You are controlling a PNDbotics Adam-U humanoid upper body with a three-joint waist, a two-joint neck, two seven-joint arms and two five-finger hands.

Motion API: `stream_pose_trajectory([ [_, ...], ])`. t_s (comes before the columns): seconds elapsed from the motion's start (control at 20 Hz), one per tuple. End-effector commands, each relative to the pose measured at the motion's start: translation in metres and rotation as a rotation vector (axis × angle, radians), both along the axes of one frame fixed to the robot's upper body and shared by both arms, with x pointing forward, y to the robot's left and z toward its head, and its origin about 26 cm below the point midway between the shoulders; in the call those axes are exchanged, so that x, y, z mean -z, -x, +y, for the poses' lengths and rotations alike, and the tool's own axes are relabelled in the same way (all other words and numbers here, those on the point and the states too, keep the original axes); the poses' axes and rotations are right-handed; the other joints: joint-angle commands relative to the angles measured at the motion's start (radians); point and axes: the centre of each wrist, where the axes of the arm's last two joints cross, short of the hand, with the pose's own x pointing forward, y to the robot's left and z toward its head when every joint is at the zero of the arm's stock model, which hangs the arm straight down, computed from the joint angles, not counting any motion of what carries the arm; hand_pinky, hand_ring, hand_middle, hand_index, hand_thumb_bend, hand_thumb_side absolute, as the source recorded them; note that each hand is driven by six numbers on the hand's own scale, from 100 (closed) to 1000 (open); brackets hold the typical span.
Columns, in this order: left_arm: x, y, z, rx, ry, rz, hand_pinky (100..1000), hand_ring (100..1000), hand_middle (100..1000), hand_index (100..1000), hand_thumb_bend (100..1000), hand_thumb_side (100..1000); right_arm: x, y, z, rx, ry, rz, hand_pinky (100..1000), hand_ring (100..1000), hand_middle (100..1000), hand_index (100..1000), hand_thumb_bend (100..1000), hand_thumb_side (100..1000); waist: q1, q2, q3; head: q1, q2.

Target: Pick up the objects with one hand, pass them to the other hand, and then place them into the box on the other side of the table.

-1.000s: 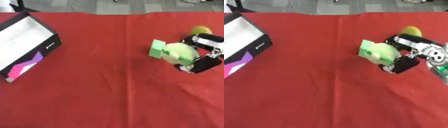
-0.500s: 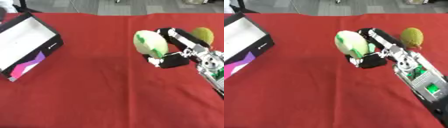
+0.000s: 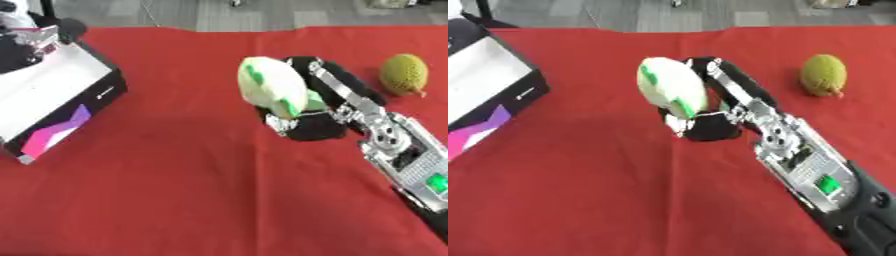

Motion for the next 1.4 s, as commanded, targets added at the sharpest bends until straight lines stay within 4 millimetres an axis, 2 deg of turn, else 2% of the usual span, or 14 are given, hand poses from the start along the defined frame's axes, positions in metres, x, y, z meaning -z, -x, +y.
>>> stream_pose_trajectory([
  [0.05, -0.018, 0.008, -0.012, 0.057, -0.150, 0.006, 752, 780, 794, 845, 877, 439, -0.003, -0.001, 0.008, -0.037, -0.005, -0.047, 790, 618, 604, 704, 206, 100, 0.015, -0.035, 0.004, -0.003, 0.006],
  [0.3, -0.027, 0.010, -0.035, 0.140, -0.296, 0.047, 763, 788, 802, 850, 858, 409, 0.008, -0.007, 0.019, -0.097, 0.016, -0.041, 792, 621, 607, 707, 211, 100, 0.022, -0.038, 0.011, -0.002, 0.006],
  [0.6, -0.032, 0.012, -0.054, 0.192, -0.390, 0.075, 776, 797, 809, 853, 799, 360, 0.013, -0.011, 0.030, -0.181, 0.037, -0.026, 798, 621, 607, 708, 217, 100, 0.026, -0.037, 0.014, 0.007, 0.006],
  [0.9, -0.035, 0.012, -0.069, 0.220, -0.498, 0.102, 789, 807, 819, 858, 752, 342, 0.012, -0.012, 0.039, -0.234, 0.063, -0.013, 799, 620, 606, 707, 222, 100, 0.029, -0.037, 0.018, 0.007, 0.006],
  [1.1, -0.033, 0.010, -0.076, 0.239, -0.549, 0.127, 790, 808, 820, 859, 754, 367, 0.007, -0.011, 0.044, -0.259, 0.068, -0.014, 798, 620, 605, 707, 221, 100, 0.030, -0.038, 0.019, 0.005, 0.006],
  [1.4, -0.032, 0.009, -0.086, 0.253, -0.569, 0.139, 791, 809, 820, 859, 746, 356, 0.004, -0.010, 0.052, -0.278, 0.078, -0.014, 798, 620, 605, 708, 237, 100, 0.032, -0.040, 0.021, 0.003, 0.006],
])
